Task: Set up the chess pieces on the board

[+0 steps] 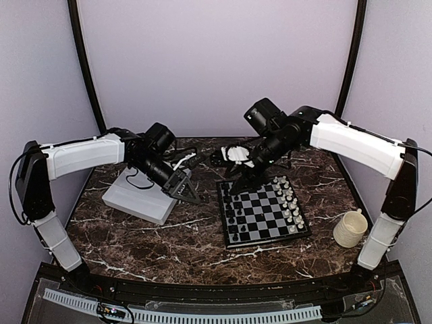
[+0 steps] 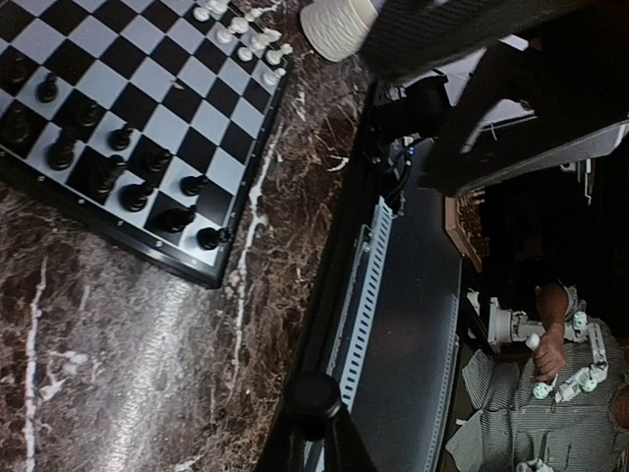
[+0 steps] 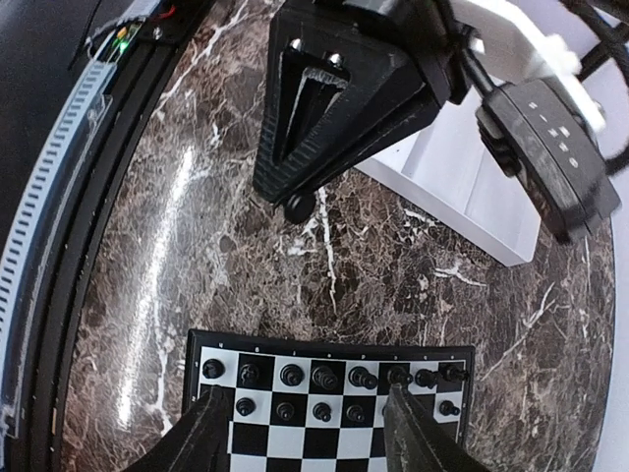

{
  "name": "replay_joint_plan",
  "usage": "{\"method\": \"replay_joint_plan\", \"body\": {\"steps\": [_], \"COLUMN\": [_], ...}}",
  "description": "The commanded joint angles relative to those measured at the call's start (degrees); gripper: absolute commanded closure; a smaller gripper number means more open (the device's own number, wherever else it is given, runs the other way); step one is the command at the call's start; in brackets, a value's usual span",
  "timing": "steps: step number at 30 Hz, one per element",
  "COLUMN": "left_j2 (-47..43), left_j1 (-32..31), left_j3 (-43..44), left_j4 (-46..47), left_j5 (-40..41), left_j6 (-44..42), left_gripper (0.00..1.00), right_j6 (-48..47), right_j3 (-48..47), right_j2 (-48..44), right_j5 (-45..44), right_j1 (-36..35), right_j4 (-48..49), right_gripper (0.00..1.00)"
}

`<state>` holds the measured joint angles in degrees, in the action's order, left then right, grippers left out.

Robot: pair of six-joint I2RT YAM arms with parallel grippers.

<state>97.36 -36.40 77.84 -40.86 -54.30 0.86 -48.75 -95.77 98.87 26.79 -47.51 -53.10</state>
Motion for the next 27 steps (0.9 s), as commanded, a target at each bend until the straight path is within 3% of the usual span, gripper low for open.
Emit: {"method": "replay_joint_plan", "body": {"steps": [1, 8, 15, 27], "left_j2": [0.35, 2.15, 3.52, 4.53], "left_j1": [-1.66, -3.76, -4.66, -4.89], "left_j3": [-1.44, -1.49, -0.76, -0.14], "left_j4": [-1.47, -1.33, -2.23, -2.1], "left_j5": [-7.76, -12.53, -13.36, -11.28], "left_j6": [-1.37, -1.13, -1.13, 0.67], "left_gripper": [0.98, 0.98, 0.98, 1.0], "right_j6": [-6.07, -5.01, -4.09, -4.86], "right_j3": [0.28, -0.13, -1.3, -2.06], "right_j2": [2.78, 4.52, 5.56, 5.9], "right_j5": [-8.94, -16.93, -18.72, -20.9], "right_j1": [-4.96, -11.61, -14.62, -17.82], "right_j4": [1.18, 3.84, 4.39, 2.51], "right_gripper": [0.45, 0.45, 0.46, 0.61]}}
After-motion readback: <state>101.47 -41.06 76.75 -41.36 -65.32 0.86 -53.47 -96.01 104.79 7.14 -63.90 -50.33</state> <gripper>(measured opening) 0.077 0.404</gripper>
